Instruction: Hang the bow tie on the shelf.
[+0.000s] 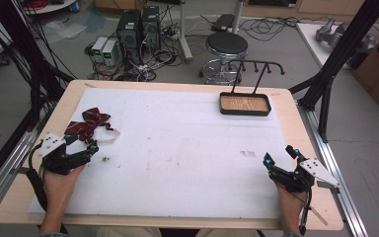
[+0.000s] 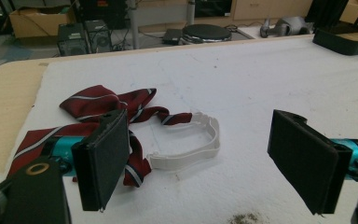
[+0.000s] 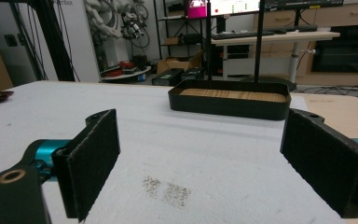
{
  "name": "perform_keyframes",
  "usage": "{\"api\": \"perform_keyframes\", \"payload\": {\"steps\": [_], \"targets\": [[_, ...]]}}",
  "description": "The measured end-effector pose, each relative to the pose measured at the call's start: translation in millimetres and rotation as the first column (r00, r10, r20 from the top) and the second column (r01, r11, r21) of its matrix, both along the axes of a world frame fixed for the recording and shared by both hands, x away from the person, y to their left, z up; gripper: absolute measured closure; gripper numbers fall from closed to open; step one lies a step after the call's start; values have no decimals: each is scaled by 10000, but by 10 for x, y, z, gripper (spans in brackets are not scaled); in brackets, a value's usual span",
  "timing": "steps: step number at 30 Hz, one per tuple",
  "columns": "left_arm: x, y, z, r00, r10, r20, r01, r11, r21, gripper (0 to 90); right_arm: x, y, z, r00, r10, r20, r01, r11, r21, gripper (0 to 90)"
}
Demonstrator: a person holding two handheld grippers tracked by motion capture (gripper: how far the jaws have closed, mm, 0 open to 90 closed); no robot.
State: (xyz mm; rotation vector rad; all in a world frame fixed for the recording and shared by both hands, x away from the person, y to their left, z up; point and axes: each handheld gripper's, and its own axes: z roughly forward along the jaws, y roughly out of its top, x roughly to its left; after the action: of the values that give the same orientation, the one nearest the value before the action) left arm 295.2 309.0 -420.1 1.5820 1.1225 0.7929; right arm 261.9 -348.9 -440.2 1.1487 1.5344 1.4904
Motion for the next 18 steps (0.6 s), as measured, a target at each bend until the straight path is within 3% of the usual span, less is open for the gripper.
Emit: {"api": "perform_keyframes", "payload": {"steps": [18], "targets": [[-47,-16,4,9986,-151,503,169,9993,-348,214,12,25,0,9999,101,-99,-102,9999,-114,109]]}}
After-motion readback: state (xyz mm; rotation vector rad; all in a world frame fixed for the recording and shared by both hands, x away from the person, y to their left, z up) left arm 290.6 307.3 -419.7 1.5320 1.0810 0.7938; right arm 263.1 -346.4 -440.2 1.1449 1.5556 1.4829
